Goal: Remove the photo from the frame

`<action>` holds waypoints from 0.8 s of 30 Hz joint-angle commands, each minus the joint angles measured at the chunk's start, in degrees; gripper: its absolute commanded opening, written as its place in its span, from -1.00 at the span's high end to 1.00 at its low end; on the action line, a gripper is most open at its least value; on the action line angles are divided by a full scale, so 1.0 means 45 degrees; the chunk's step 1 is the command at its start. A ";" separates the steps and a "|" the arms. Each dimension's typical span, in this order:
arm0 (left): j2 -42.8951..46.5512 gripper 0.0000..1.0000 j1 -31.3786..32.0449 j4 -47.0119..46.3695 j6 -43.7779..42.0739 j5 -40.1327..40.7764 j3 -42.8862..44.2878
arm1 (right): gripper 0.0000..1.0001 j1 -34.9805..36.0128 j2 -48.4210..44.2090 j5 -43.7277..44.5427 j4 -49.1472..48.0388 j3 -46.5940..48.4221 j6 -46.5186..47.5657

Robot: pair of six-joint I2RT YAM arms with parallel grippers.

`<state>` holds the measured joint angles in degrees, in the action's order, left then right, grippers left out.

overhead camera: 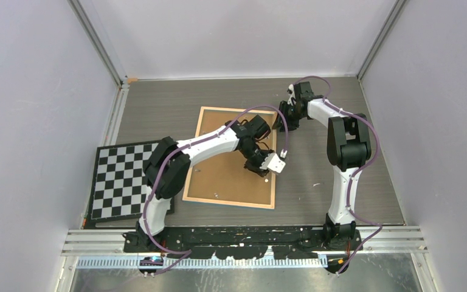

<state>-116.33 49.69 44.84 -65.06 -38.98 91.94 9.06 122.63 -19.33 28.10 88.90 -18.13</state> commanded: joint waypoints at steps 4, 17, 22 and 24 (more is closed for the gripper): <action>0.0035 1.00 0.0221 0.3479 -0.2740 0.1153 0.0370 | 0.13 0.0209 0.0718 0.1122 0.1153 -0.0427 0.0435; 0.0987 1.00 -0.0145 0.1579 0.0133 -0.0264 0.0118 | 0.12 0.0215 0.0581 0.0928 0.1314 -0.0237 0.0441; 0.1378 1.00 -0.0067 0.0300 0.1618 -0.0640 -0.0216 | 0.12 0.0224 0.0601 0.0917 0.1313 -0.0259 0.0383; 0.1318 1.00 -0.0066 -0.0076 0.2192 -0.0637 -0.0173 | 0.12 0.0232 0.0601 0.0917 0.1303 -0.0262 0.0361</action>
<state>-113.51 49.32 50.22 -62.43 -38.98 91.09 9.06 122.63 -19.31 28.32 89.10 -18.13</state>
